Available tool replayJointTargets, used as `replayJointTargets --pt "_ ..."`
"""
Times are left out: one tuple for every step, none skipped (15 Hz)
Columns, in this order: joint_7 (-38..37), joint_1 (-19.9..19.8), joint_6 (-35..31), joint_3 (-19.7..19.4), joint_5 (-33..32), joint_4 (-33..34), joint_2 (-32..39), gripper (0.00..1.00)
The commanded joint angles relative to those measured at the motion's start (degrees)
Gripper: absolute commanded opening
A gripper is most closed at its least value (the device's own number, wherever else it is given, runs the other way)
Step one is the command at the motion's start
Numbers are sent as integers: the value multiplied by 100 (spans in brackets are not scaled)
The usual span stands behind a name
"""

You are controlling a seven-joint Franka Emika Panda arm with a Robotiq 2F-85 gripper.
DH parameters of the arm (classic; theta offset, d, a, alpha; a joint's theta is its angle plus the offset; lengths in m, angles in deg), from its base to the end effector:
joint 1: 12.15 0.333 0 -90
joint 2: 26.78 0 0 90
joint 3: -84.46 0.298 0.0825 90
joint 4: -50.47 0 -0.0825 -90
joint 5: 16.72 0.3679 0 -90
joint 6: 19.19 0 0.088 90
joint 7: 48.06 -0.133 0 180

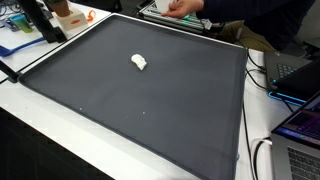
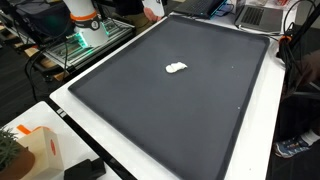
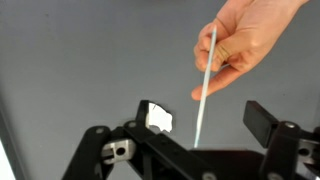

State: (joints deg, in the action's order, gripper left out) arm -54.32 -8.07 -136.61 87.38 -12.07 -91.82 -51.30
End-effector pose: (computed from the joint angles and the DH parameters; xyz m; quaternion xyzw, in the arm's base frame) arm 0.3990 0.0550 0.4063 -0.9996 0.0147 0.0060 0.0249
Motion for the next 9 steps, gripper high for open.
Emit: replayJointTargets --pt "56 -7 203 18 113 162 99 71" --pt "35 -20 225 21 103 200 132 70" --pt "0 -26 228 39 81 216 134 61" --pt "-18 -27 229 48 76 231 147 53" --pt "-43 -31 221 58 66 241 161 46" --pt "-56 -34 221 63 60 248 172 37" --pt "-66 -34 230 66 64 256 182 30" --pt "-80 -36 238 75 52 258 179 21" --pt "-82 -36 242 77 51 269 192 15"
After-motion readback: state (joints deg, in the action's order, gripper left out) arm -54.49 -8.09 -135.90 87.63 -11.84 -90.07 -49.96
